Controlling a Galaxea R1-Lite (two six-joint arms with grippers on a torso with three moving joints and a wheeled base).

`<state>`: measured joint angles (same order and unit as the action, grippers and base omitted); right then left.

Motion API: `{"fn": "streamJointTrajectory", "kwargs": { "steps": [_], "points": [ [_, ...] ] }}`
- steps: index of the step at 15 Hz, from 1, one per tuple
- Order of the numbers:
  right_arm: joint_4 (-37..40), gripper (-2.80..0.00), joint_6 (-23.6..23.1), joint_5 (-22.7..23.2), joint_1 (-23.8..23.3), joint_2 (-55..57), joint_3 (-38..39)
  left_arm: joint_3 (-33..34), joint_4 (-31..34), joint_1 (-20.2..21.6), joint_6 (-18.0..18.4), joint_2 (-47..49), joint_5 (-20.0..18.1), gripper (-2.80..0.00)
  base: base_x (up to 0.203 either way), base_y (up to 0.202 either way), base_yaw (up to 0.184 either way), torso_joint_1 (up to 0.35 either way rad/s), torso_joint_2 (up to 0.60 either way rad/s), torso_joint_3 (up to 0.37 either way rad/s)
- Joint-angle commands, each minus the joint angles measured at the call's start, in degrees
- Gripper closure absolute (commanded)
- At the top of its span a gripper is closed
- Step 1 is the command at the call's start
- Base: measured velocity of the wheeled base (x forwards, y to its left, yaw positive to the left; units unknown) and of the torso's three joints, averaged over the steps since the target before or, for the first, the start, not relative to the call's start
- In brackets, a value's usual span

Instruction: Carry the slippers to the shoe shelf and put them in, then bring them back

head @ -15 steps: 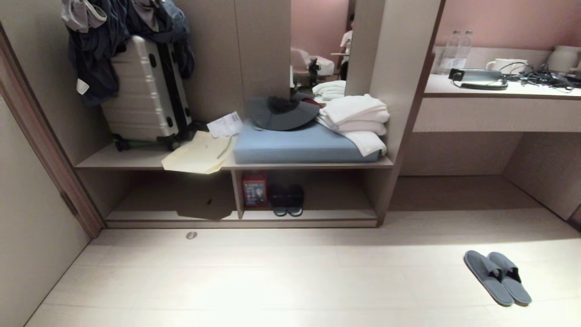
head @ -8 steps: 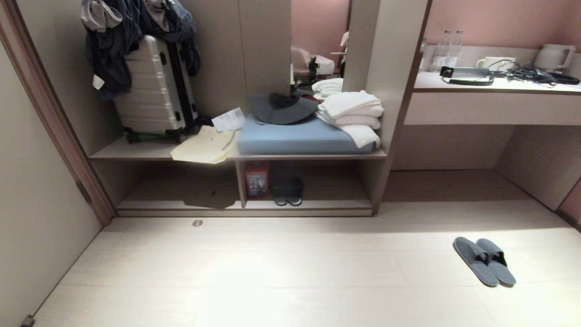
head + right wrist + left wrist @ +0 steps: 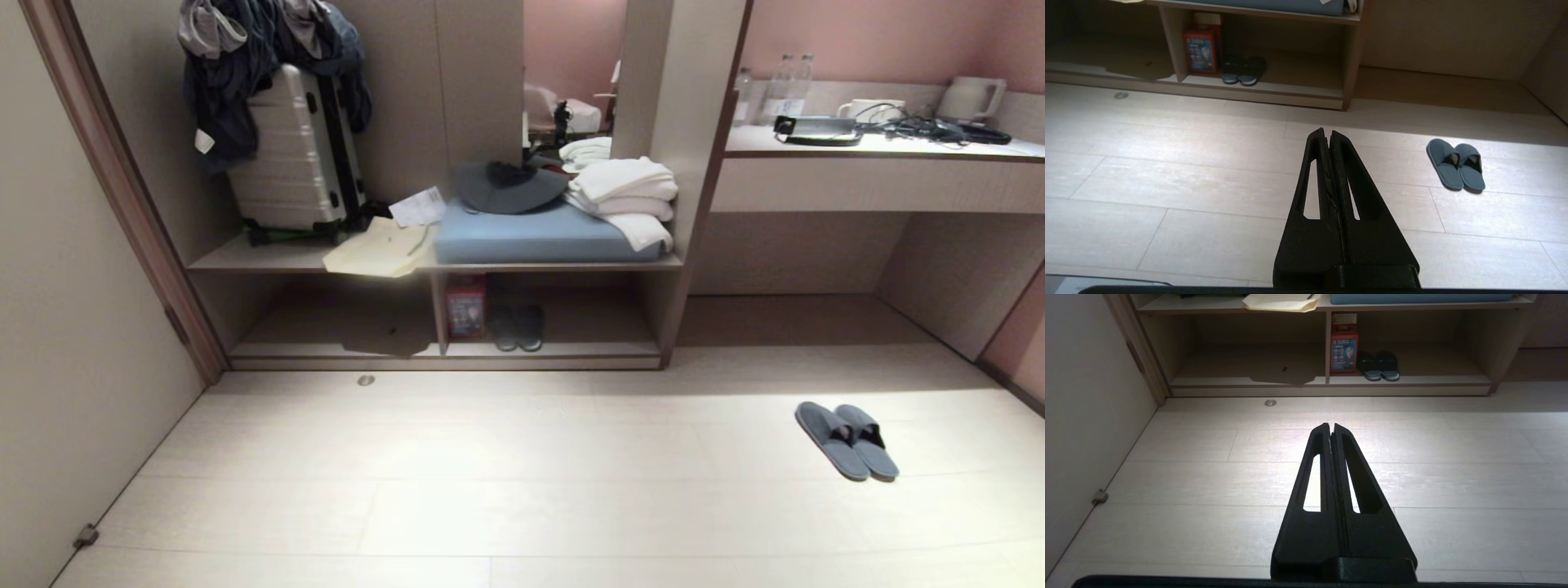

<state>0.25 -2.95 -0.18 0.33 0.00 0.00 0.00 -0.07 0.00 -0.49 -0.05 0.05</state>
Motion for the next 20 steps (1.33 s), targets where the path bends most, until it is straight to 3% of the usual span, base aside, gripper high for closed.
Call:
{"fn": "streamJointTrajectory", "kwargs": {
  "steps": [1, 9, 20],
  "points": [
    [0.01, 0.0, -0.04, 0.01, 0.02, 0.09, 0.0, 0.09, -0.01, 0.0, -0.04, 0.05, 0.04, 0.0, -0.192, 0.0, 0.002, -0.002, 0.01, 0.002],
    [0.01, 0.0, -0.04, -0.08, 0.02, 0.09, 0.0, 0.05, -0.01, 0.06, 0.01, 0.05, 0.04, 0.0, -0.178, 0.0, 0.001, 0.003, 0.0, 0.002],
    [0.01, 0.0, 0.4, -0.08, 0.02, 0.09, 0.0, 0.05, -0.01, 0.03, 0.05, 0.05, 0.04, 0.0, 0.0, -0.005, 0.0, 0.0, 0.0, 0.0]
  ]
}}
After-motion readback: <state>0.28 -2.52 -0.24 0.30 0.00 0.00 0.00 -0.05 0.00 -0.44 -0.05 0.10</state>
